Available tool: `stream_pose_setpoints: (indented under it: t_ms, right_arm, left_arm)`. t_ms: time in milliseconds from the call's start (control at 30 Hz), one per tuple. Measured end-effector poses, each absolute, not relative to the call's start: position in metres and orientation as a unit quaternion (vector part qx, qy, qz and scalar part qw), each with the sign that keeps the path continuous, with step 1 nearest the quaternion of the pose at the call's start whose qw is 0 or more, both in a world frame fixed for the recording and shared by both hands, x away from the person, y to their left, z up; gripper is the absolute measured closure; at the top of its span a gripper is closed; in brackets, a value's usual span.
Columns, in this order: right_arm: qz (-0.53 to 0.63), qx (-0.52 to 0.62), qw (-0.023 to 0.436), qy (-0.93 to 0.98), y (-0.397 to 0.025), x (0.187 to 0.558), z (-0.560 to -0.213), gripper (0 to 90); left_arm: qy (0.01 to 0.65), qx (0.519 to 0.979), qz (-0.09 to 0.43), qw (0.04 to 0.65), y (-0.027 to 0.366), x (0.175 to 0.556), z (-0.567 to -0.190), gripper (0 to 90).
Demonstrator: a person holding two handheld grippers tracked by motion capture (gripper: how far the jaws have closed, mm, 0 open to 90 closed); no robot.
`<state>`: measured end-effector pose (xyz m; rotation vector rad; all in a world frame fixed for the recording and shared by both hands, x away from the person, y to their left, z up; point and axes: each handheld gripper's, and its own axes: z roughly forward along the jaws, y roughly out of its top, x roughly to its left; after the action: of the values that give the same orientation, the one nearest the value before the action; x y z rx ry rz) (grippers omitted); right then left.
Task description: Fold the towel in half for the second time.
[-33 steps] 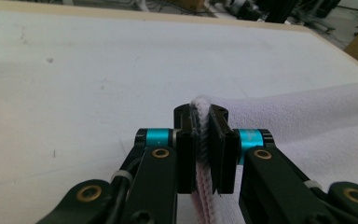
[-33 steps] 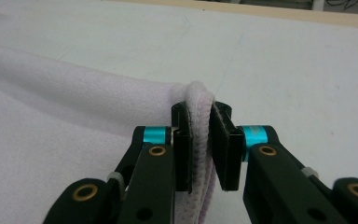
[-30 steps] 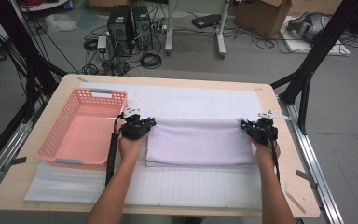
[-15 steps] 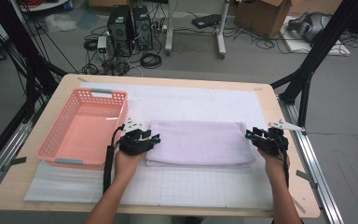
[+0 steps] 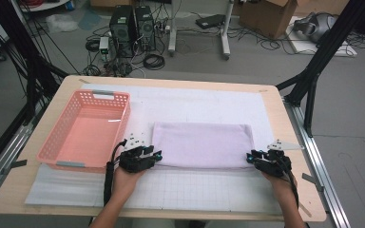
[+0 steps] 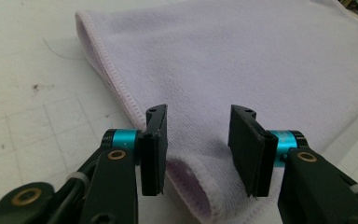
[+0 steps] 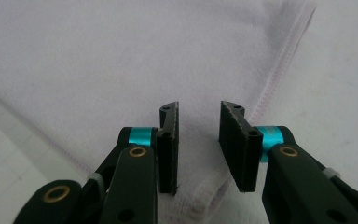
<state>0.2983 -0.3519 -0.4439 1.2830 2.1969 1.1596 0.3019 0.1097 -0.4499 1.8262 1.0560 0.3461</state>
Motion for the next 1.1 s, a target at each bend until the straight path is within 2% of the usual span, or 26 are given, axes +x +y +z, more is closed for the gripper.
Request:
stream_pose_setpoints:
  t_ms: [233,400,467,600,700,900,1100]
  right_arm:
    - [0.411,0.454,0.172,0.772,-0.356,0.289,-0.447,66.5]
    - [0.429,0.459,0.184,0.756,-0.360,0.276,-0.439,51.3]
    - [0.438,0.459,0.187,0.750,-0.362,0.272,-0.436,47.1]
    - [0.445,0.456,0.196,0.746,-0.364,0.263,-0.432,38.1]
    - [0.449,0.459,0.217,0.736,-0.365,0.256,-0.428,27.6]
    - [0.455,0.441,0.247,0.733,-0.365,0.246,-0.422,25.8]
    - [0.469,0.431,0.258,0.727,-0.366,0.244,-0.417,24.9]
  left_arm:
    - [0.428,0.752,0.141,0.481,0.110,0.296,-0.450,56.0]
    - [0.424,0.737,0.120,0.512,0.114,0.291,-0.444,51.3]
    - [0.416,0.731,0.124,0.527,0.116,0.289,-0.440,46.9]
    - [0.404,0.717,0.143,0.550,0.117,0.283,-0.434,28.7]
    - [0.397,0.717,0.152,0.553,0.114,0.281,-0.432,19.4]
    - [0.390,0.716,0.144,0.560,0.113,0.280,-0.431,19.2]
    - [0.384,0.710,0.145,0.572,0.117,0.280,-0.429,19.4]
